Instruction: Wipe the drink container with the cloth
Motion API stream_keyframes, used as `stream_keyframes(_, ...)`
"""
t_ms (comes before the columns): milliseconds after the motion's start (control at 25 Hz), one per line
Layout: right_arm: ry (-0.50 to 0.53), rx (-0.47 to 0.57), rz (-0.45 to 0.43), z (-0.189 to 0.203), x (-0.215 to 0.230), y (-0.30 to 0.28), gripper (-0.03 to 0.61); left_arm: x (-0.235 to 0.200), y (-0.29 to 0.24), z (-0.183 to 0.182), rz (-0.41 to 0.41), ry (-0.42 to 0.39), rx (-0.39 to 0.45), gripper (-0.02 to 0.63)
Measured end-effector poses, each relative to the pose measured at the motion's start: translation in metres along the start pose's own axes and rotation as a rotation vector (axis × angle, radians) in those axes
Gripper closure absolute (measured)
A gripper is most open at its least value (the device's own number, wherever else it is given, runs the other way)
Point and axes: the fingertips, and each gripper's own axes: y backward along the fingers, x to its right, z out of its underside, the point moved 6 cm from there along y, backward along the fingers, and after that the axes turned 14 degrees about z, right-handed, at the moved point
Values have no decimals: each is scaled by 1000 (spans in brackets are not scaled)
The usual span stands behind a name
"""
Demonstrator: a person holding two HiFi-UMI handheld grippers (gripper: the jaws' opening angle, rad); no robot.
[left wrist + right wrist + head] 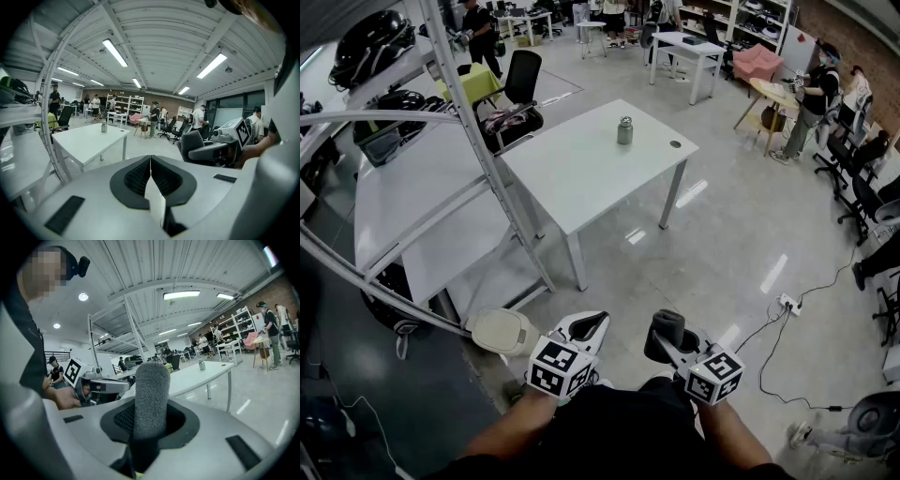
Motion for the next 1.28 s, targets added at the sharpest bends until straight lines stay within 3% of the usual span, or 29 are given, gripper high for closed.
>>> stream_keyframes(1280,-78,15,-13,-6,9,-3,465,-4,-10,-1,22,7,3,597)
